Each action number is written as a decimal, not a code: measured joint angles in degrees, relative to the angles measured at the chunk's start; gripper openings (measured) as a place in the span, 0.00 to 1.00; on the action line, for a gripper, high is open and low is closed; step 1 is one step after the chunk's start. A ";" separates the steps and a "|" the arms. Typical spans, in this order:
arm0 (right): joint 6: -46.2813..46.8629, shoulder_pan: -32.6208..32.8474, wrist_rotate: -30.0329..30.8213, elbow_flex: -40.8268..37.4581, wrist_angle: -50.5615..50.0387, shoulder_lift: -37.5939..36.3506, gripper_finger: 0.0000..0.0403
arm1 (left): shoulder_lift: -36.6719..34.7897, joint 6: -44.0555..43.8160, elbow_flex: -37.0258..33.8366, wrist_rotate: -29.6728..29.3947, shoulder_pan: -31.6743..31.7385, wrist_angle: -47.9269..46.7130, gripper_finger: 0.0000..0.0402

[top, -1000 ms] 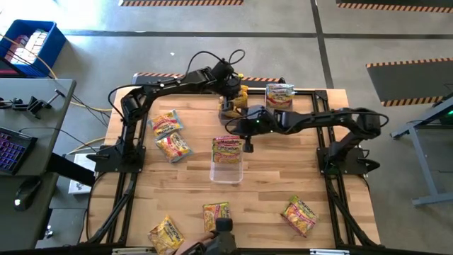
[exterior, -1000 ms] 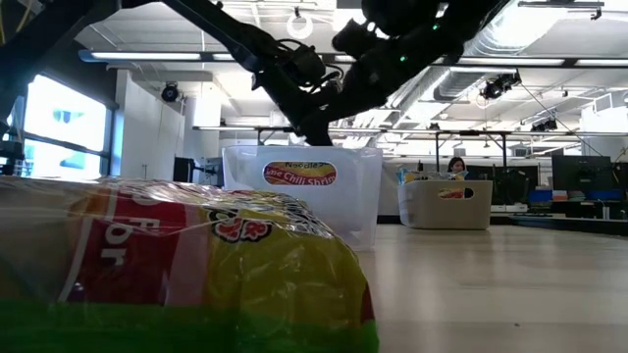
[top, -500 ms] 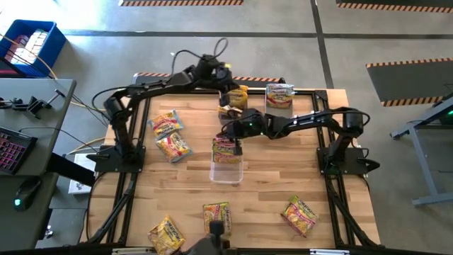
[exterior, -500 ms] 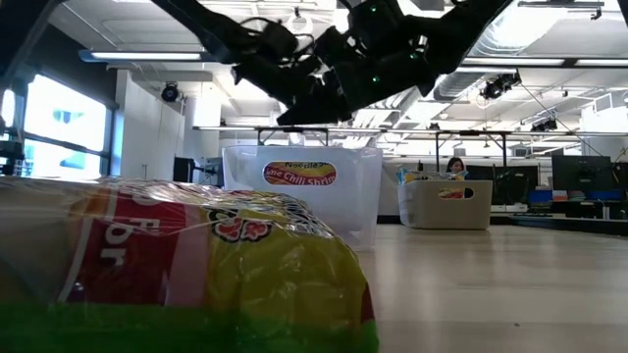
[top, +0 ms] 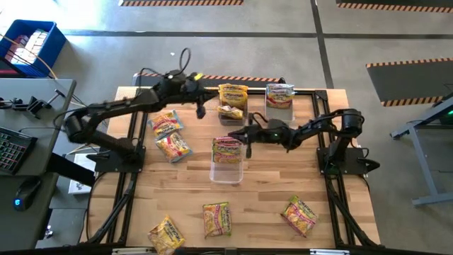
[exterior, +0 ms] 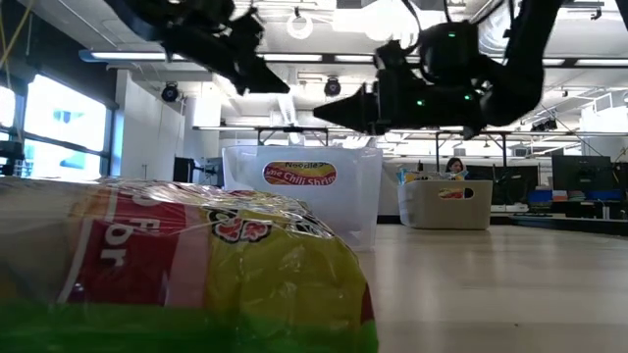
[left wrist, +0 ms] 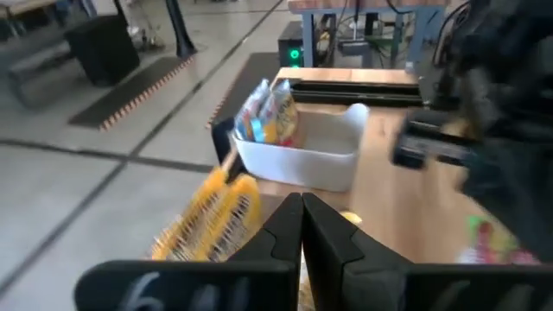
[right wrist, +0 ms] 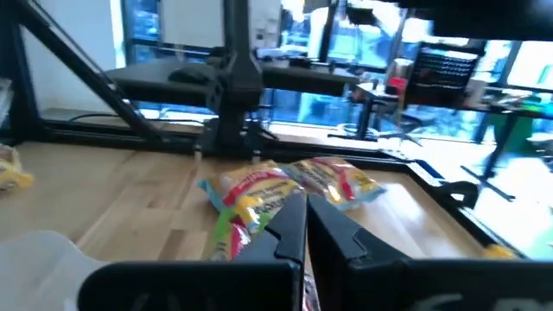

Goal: Sort Maruchan noodles
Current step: Put the blue noodle pack into the white bin

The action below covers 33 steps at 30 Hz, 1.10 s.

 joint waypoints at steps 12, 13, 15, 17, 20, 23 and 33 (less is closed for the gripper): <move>-2.95 -5.31 4.53 -12.04 -2.32 -18.33 0.00 | -14.74 -13.80 -8.02 -16.62 -5.37 -26.60 0.01; -3.73 -5.81 4.57 -13.00 -3.48 -21.05 0.00 | -15.09 -14.66 -8.02 -18.03 -5.73 -29.11 0.01; -4.49 -6.91 4.61 -14.83 -7.05 -26.91 0.00 | -15.33 -15.74 -8.00 -19.43 -6.37 -34.35 0.04; -4.49 -7.97 5.12 -15.71 -11.63 -32.12 0.00 | -15.05 -17.35 -8.00 -19.53 -7.03 -38.51 0.07; -4.45 -9.26 5.58 -15.89 -19.49 -38.58 0.00 | -13.44 -20.49 -8.00 -16.76 -8.03 -44.51 0.13; -3.34 -9.78 5.59 -15.87 -26.22 -42.72 0.00 | -10.87 -24.59 -8.00 -12.19 -9.33 -49.72 0.21; -4.47 -9.76 5.57 -15.92 -31.75 -43.24 0.00 | 0.78 -35.58 -7.98 -9.93 -15.01 -56.40 0.37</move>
